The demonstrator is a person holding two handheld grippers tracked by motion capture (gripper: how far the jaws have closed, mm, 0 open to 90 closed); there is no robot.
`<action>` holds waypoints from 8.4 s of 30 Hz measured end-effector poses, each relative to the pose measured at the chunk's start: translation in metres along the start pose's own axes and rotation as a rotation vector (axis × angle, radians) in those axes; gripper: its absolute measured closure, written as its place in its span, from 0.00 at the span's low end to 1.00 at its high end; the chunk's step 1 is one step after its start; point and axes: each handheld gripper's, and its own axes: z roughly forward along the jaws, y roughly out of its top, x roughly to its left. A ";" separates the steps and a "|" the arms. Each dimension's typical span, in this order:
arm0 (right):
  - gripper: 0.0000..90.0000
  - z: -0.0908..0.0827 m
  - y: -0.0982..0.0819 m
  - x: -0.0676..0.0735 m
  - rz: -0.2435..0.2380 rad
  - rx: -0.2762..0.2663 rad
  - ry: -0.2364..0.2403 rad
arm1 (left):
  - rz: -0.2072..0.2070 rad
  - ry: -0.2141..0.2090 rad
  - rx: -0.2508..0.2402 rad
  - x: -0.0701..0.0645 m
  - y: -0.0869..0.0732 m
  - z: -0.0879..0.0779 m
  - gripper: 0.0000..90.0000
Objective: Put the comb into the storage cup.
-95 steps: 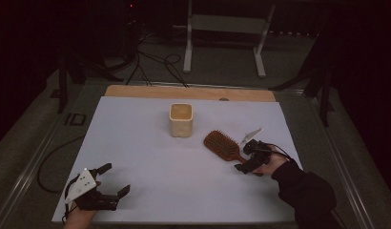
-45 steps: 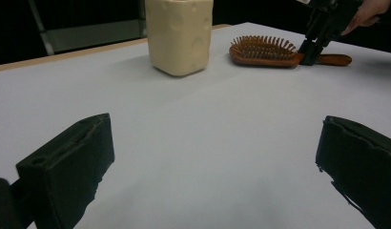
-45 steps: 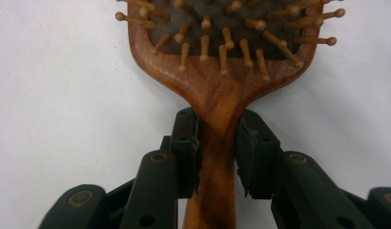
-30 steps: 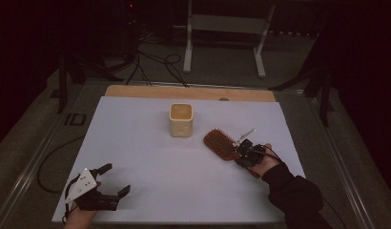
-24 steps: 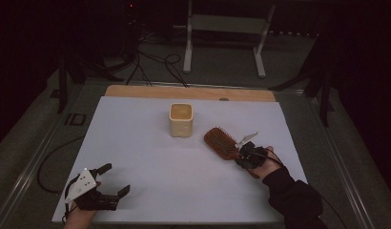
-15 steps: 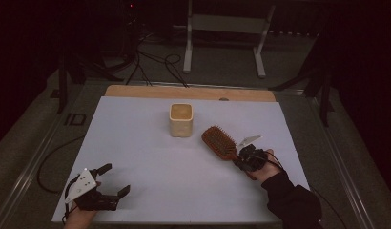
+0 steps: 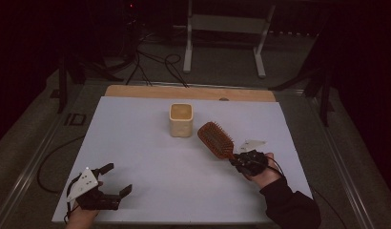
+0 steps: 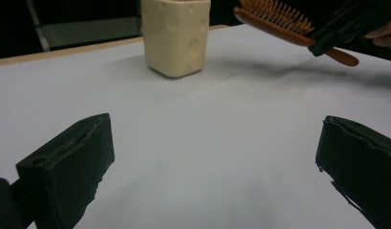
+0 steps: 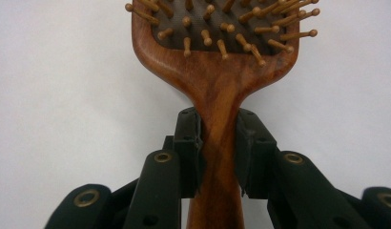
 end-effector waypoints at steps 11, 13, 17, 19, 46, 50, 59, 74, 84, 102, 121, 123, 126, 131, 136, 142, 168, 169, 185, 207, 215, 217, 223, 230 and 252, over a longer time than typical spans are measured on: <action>0.81 -0.015 0.006 0.011 -0.026 -0.117 -0.004 | -0.066 -0.006 0.030 -0.001 0.018 0.010 0.00; 0.81 -0.018 0.007 0.013 -0.029 -0.134 -0.006 | -0.066 -0.008 0.039 -0.003 0.025 0.013 0.00; 0.81 -0.024 0.007 0.015 -0.029 -0.169 -0.003 | -0.069 -0.017 0.051 -0.007 0.041 0.018 0.00; 0.81 -0.026 0.007 0.016 -0.035 -0.180 0.003 | -0.072 -0.026 0.052 -0.009 0.049 0.020 0.00; 0.81 -0.029 0.011 0.033 -0.095 -0.262 -0.040 | -0.188 -0.201 0.046 -0.033 0.133 0.094 0.00; 0.81 -0.031 0.012 0.034 -0.099 -0.272 -0.040 | -0.230 -0.206 0.040 -0.035 0.140 0.108 0.00; 0.81 -0.032 0.014 0.037 -0.114 -0.278 -0.046 | -0.331 -0.254 0.031 -0.041 0.149 0.144 0.00; 0.81 -0.033 0.016 0.041 -0.120 -0.284 -0.035 | -0.522 -0.300 0.055 -0.058 0.150 0.188 0.01; 0.81 -0.031 0.018 0.044 -0.140 -0.281 -0.025 | -0.615 -0.264 0.018 -0.060 0.140 0.196 0.26; 0.81 -0.026 0.016 0.045 -0.133 -0.273 -0.015 | -0.631 -0.319 -0.046 -0.065 0.142 0.191 0.56; 0.68 -0.026 0.015 0.039 -0.083 -0.301 0.035 | -0.512 -0.336 -0.036 -0.073 0.165 0.187 0.61; 0.58 -0.023 0.013 0.038 -0.069 -0.298 0.041 | -0.492 -0.334 -0.039 -0.074 0.169 0.186 0.62; 0.44 -0.020 0.013 0.037 -0.053 -0.296 0.046 | -0.452 -0.314 -0.036 -0.074 0.176 0.184 0.62; 0.21 -0.016 0.012 0.034 -0.032 -0.280 0.054 | -0.445 -0.305 -0.044 -0.069 0.183 0.178 0.61; 0.11 -0.014 0.009 0.034 -0.017 -0.274 0.076 | -0.415 -0.268 -0.050 -0.063 0.191 0.170 0.61; 0.11 -0.015 0.006 0.031 -0.005 -0.279 0.049 | -0.383 -0.219 -0.052 -0.051 0.204 0.161 0.61; 0.11 -0.022 0.000 0.024 -0.053 -0.336 0.050 | -0.327 -0.007 -0.103 0.016 0.270 0.134 0.61; 0.11 -0.021 0.000 0.023 -0.053 -0.333 0.052 | -0.326 0.004 -0.104 0.018 0.271 0.133 0.61; 0.11 -0.022 0.000 0.025 -0.077 -0.337 0.051 | -0.328 0.119 -0.099 0.050 0.276 0.149 0.61; 0.11 -0.020 -0.001 0.024 -0.084 -0.338 0.050 | -0.380 0.165 -0.029 0.069 0.238 0.188 0.61; 0.11 -0.020 -0.001 0.025 -0.085 -0.337 0.050 | -0.389 0.157 0.003 0.071 0.226 0.200 0.61; 0.11 -0.020 -0.001 0.024 -0.085 -0.335 0.050 | -0.393 0.154 0.009 0.071 0.224 0.202 0.61; 0.11 -0.019 -0.001 0.025 -0.089 -0.334 0.049 | -0.404 0.145 0.018 0.072 0.217 0.208 0.61; 0.11 -0.019 -0.002 0.024 -0.085 -0.337 0.050 | -0.412 0.142 0.033 0.073 0.211 0.215 0.61; 0.11 -0.018 -0.002 0.025 -0.082 -0.331 0.053 | -0.427 0.123 0.067 0.074 0.200 0.224 0.57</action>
